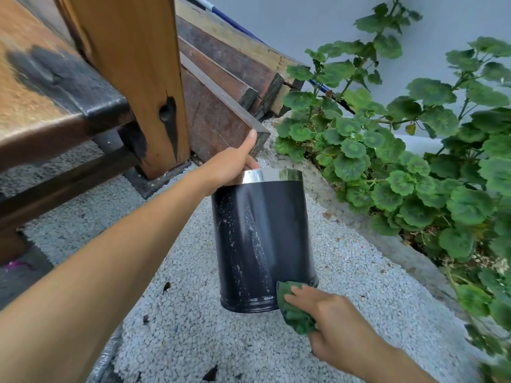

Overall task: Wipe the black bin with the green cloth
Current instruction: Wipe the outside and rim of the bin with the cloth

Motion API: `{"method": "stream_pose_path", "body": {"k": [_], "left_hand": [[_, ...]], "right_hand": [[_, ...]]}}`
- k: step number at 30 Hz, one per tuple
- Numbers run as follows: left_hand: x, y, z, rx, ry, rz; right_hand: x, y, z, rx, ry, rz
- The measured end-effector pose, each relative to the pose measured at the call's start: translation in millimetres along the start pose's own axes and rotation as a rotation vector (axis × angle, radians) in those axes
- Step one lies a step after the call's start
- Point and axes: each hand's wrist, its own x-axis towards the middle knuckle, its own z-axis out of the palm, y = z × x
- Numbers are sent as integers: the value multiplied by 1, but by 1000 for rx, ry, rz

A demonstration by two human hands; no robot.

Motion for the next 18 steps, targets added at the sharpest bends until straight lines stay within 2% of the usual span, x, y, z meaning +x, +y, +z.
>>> {"method": "stream_pose_path", "body": {"k": [4,8,13,15,18], "left_hand": [[-6,2,3,-87,-14,44],[-14,2,2,-202,-33,77],[-20,6,1,-224,-47,44],[-20,3,-1,-190,-62,48],[-20,-3,-6,-150,-44,38]], "right_hand": [[32,-19,-51,110,259,-5],[91,-51,-101,-48,571,-188],[134,-72,-108,-417,405,-171],[124,-67,-91,-411,367,-155],[86,-50,-50,-323,221,-158]]}}
